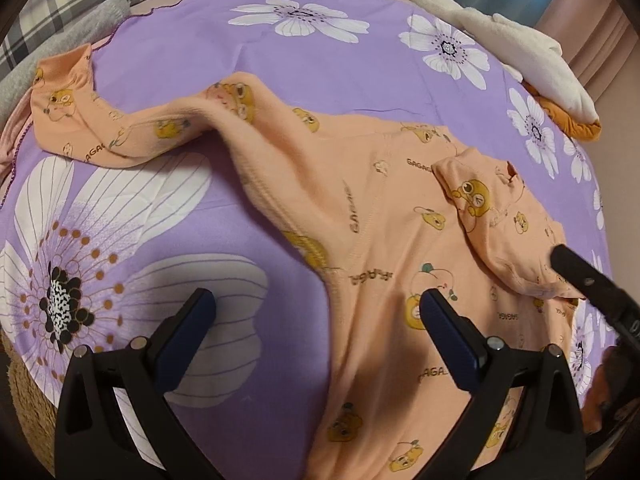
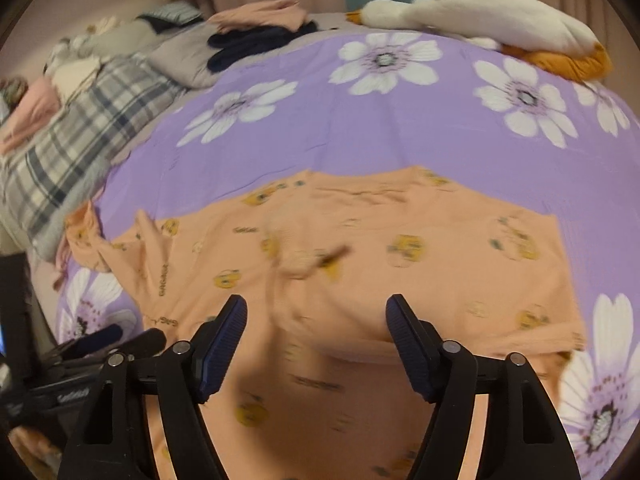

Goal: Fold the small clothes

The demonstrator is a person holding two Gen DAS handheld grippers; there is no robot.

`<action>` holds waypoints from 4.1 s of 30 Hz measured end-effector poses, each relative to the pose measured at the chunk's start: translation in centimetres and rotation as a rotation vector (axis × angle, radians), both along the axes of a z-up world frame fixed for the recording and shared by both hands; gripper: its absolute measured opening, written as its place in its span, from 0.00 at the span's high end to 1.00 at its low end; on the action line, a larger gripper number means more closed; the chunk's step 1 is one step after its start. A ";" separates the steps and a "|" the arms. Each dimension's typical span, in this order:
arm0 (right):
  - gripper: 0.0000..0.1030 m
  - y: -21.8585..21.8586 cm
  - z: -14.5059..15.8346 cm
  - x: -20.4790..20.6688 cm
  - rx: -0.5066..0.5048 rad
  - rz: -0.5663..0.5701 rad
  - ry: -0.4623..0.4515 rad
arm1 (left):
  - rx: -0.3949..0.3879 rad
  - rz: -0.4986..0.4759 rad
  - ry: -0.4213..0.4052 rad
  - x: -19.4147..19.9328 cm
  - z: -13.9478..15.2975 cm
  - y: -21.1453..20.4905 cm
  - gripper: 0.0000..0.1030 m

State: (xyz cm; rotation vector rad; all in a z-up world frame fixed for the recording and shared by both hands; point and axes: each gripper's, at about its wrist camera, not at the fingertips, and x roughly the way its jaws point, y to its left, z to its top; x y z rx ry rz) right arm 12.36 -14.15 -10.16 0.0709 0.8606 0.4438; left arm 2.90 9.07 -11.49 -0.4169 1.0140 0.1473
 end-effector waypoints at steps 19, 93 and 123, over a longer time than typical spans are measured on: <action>0.30 -14.1 -3.0 1.9 0.113 -0.321 0.076 | -0.084 -0.063 -0.065 6.3 3.0 -6.9 0.15; 0.75 -11.9 -5.9 2.4 0.055 -0.248 0.097 | -0.027 0.128 -0.099 3.2 -0.1 2.4 0.91; 0.23 -3.8 4.0 -0.8 0.045 -0.264 -0.090 | -0.200 0.406 -0.275 -1.9 6.0 16.1 0.16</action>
